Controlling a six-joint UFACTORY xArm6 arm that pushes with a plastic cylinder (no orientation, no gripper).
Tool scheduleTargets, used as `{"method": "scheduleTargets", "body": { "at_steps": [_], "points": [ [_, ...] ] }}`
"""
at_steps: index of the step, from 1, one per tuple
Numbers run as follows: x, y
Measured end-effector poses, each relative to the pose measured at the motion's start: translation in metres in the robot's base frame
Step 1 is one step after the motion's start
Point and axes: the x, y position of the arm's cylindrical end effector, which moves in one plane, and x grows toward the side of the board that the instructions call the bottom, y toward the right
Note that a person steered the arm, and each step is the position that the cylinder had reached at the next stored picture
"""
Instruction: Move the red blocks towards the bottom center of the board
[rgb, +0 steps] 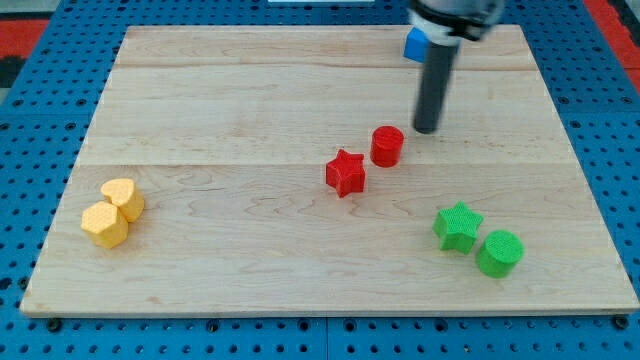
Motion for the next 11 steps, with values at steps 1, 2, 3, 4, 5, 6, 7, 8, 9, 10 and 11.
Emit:
{"method": "scheduleTargets", "body": {
  "at_steps": [1, 2, 3, 4, 5, 6, 7, 8, 9, 10, 11],
  "points": [
    [0.020, -0.033],
    [0.003, -0.058],
    [-0.010, -0.032],
    [-0.001, -0.078],
    [0.010, -0.110],
    [0.066, -0.114],
    [0.073, -0.116],
    [0.095, -0.101],
    [0.129, -0.102],
    [0.127, -0.139],
    [0.117, -0.105]
  ]
}}
